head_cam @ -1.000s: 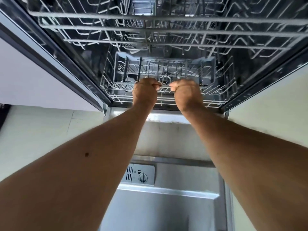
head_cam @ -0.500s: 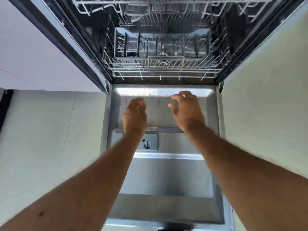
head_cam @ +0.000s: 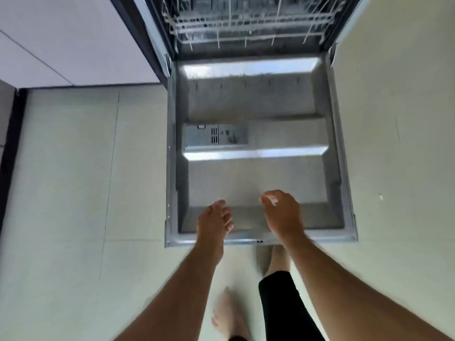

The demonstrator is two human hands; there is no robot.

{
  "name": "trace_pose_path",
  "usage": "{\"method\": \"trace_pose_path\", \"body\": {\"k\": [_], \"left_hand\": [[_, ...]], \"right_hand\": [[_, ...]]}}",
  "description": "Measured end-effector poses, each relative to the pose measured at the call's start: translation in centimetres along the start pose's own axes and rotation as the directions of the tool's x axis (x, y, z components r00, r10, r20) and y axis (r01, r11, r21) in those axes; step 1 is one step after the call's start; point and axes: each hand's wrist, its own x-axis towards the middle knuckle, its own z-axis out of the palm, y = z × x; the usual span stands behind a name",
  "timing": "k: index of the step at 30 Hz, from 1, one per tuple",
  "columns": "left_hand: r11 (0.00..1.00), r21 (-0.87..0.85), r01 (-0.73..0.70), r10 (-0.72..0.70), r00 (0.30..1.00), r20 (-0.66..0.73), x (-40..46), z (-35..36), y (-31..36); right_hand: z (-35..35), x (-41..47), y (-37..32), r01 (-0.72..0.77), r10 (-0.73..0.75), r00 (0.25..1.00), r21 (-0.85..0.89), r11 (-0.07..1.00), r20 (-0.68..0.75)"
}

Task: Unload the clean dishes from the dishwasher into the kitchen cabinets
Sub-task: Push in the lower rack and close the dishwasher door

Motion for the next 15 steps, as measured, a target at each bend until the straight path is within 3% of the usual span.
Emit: {"method": "trace_pose_path", "body": {"k": [3,6,9,11,15], "left_hand": [[0.996,-0.033,0.082,-0.083,0.996,-0.040,-0.8,-2.5,-4.3],[0.981,-0.099,0.166,-0.171,0.985,-0.038,-1.2,-4.6,-7.8],[0.969,-0.137,0.204,-0.208,0.978,-0.018,-0.5,-5.6,-9.9],[0.968,-0.153,0.200,-0.205,0.979,-0.016,0.2,-6.0,-10.7],[0.959,-0.205,0.195,-0.209,0.977,-0.046,2.2,-6.3,-12.3]], "right_hand": [[2.9,-3.8,3.3,-0.207,0.209,0.978,0.125,0.970,0.002],[5.5,-5.8,7.1,-0.428,0.434,0.900,0.256,0.867,0.034],[7.1,-6.3,10.3,-0.608,0.618,0.757,0.572,0.550,0.211],[7.8,-6.4,11.5,-0.669,0.680,0.673,0.632,0.392,0.291],[10.3,-4.8,12.6,-0.686,0.628,0.657,0.676,0.270,0.416]]}}
